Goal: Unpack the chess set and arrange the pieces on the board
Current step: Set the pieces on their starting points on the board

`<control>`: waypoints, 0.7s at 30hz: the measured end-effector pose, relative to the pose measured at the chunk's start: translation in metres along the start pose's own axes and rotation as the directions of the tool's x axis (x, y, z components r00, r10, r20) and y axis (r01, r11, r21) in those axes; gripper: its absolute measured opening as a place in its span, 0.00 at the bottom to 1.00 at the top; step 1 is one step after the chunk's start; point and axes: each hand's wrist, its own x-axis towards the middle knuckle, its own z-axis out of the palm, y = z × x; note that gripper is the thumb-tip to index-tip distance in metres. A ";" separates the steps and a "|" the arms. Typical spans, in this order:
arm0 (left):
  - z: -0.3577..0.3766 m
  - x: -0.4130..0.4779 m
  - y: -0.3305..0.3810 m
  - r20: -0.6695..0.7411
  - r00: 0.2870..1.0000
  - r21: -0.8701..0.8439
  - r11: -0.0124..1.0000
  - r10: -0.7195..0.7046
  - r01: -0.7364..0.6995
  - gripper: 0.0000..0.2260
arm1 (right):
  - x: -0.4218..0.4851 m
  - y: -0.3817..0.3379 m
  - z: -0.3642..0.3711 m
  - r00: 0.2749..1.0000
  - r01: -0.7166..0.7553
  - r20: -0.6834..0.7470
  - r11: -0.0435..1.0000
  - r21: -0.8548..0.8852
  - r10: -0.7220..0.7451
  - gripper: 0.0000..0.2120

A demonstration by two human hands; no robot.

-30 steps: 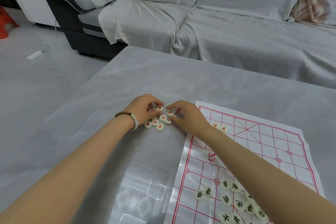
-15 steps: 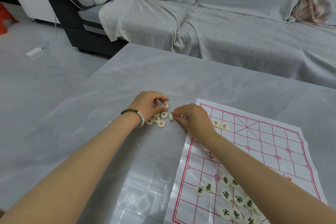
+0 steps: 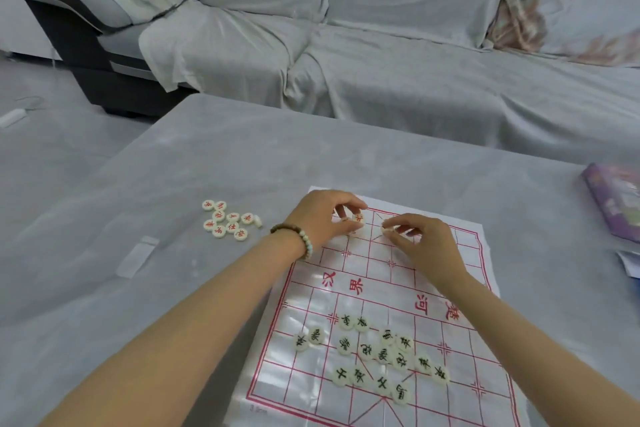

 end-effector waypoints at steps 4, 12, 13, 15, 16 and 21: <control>0.034 0.010 0.016 0.080 0.997 0.080 0.997 0.000 -0.006 0.13 | -0.010 0.018 -0.009 1.000 -0.025 0.017 1.000 -0.010 0.025 0.05; 0.048 0.011 0.015 0.093 0.995 0.121 0.993 -0.021 0.009 0.13 | -0.022 0.025 -0.021 0.994 -0.033 -0.104 0.995 0.099 0.043 0.05; 0.049 0.012 0.016 0.093 0.995 0.122 0.992 -0.021 0.010 0.12 | -0.025 0.028 -0.024 0.991 -0.053 -0.114 0.994 0.096 0.064 0.04; 0.050 0.014 0.018 0.099 0.995 0.140 0.990 -0.014 -0.001 0.13 | -0.031 0.035 -0.028 0.990 -0.103 -0.086 0.993 0.065 0.108 0.03; 0.050 0.014 0.018 0.105 0.994 0.157 0.987 -0.008 -0.009 0.13 | -0.033 0.038 -0.028 0.990 -0.122 -0.062 0.991 0.054 0.125 0.03; 0.022 0.004 -0.003 0.086 0.994 0.432 0.897 0.063 -0.095 0.22 | -0.033 0.033 -0.027 0.994 -0.067 -0.085 0.998 0.006 0.067 0.06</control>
